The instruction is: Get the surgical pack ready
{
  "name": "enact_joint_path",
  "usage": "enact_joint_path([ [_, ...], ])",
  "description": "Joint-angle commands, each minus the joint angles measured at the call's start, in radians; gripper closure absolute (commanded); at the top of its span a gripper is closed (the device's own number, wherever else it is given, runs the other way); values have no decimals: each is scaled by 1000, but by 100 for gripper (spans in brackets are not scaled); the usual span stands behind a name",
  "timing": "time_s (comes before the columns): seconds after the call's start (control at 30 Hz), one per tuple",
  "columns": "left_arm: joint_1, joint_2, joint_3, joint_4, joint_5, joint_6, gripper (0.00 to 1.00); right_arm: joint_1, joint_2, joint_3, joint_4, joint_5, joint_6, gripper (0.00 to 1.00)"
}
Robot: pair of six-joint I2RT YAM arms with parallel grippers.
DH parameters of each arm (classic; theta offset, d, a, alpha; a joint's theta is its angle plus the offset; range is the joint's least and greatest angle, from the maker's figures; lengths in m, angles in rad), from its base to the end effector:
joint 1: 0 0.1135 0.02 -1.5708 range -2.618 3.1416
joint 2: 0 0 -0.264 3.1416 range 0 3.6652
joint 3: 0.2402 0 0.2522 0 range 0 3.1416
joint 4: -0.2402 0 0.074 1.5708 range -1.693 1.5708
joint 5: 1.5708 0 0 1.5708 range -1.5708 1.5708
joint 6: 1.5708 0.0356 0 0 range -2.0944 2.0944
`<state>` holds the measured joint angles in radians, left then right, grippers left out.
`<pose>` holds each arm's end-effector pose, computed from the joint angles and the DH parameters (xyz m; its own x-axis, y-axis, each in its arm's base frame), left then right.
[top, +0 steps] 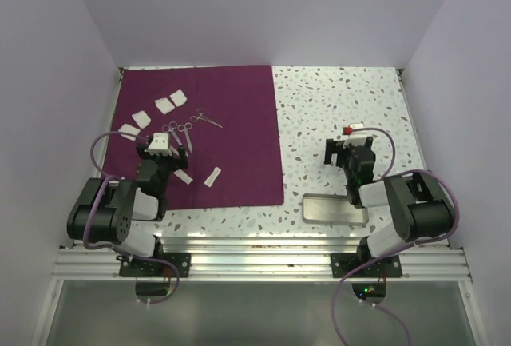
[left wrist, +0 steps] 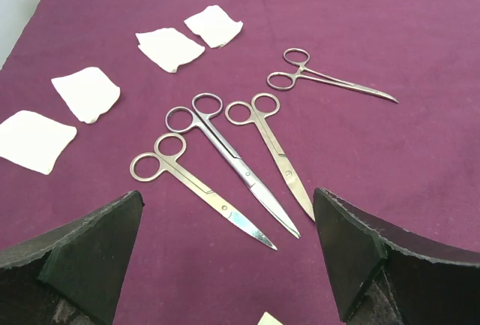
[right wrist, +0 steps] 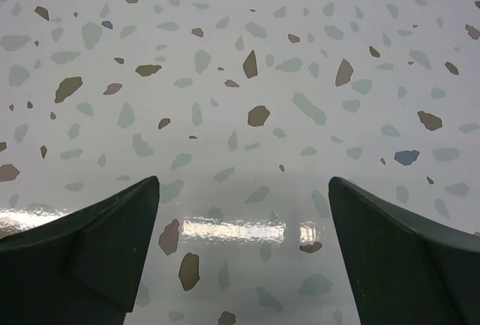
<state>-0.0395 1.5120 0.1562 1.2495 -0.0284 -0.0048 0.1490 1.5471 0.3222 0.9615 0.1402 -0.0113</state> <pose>0.2242 -0.0079 0.1389 -0.1061 -0.0006 -0.9944 0.0108 0.9999 -0.0018 0.2566 0.0335 0.1389 -0.2573 -0.0499 -0.9650 -0.0165 0.9987 -0.0473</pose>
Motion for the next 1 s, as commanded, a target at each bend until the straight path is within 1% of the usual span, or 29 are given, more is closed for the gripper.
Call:
enact_joint_path([
  [0.0,7,-3,25,84,-21,35,0,-8,-10,17,65,13,-16,1],
  [0.07,6,-10,19,83,-45,28,0,-8,-4,14,83,12,-16,1],
  [0.17,7,-58,2,81,-177,-38,0,-6,-5,14,82,12,-16,1],
  [0.2,6,-90,11,38,-235,-50,0,-8,-4,30,74,27,-7,1],
  [0.23,6,-108,19,4,-252,-67,0,-8,-10,37,36,54,3,1],
  [0.27,6,-127,31,-34,-269,-73,0,-8,-16,29,57,70,4,1],
  [0.3,6,-166,63,-136,-303,-102,0,-3,-42,28,13,68,-1,1],
  [0.33,6,-186,81,-197,-314,-118,0,0,-101,31,-25,67,-1,1],
  [0.37,6,-205,100,-311,-335,-126,0,3,-139,43,-83,81,4,1],
  [0.4,7,-238,138,-373,-332,-127,0,4,-195,99,-277,134,43,1],
  [0.47,6,-271,166,-505,-341,-150,0,4,-237,176,-476,167,100,1],
  [0.5,4,-309,174,-533,-353,-165,0,4,-254,222,-580,147,126,1],
  [0.57,0,-361,175,-620,-402,-227,0,18,-309,247,-644,96,146,1],
  [0.6,-2,-424,172,-645,-413,-268,0,26,-326,279,-724,105,204,1],
  [0.63,-5,-453,171,-663,-424,-283,0,34,-340,303,-780,110,230,1],
  [0.67,-5,-508,181,-724,-453,-306,0,44,-361,366,-841,143,264,1],
  [0.7,-5,-528,199,-780,-473,-357,0,47,-366,409,-1012,156,410,1],
  [0.73,-5,-544,221,-906,-484,-375,0,46,-363,454,-1096,132,468,1],
  [0.77,-5,-553,274,-971,-492,-392,0,47,-348,518,-1145,8,487,1],
  [0.8,-5,-556,305,-1037,-493,-408,0,47,-340,541,-1211,-81,485,1],
  [0.83,-5,-552,339,-1108,-493,-435,0,49,-329,563,-1237,-138,497,1],
  [0.87,-5,-527,414,-1247,-504,-458,0,49,-323,609,-1277,-207,519,1],
  [0.9,-3,-507,457,-1357,-515,-509,0,49,-305,626,-1335,-309,537,1],
  [0.93,0,-483,501,-1447,-530,-539,0,47,-297,630,-1334,-376,553,1],
  [0.97,4,-417,585,-1621,-548,-573,0,46,-291,632,-1331,-434,568,1],
])
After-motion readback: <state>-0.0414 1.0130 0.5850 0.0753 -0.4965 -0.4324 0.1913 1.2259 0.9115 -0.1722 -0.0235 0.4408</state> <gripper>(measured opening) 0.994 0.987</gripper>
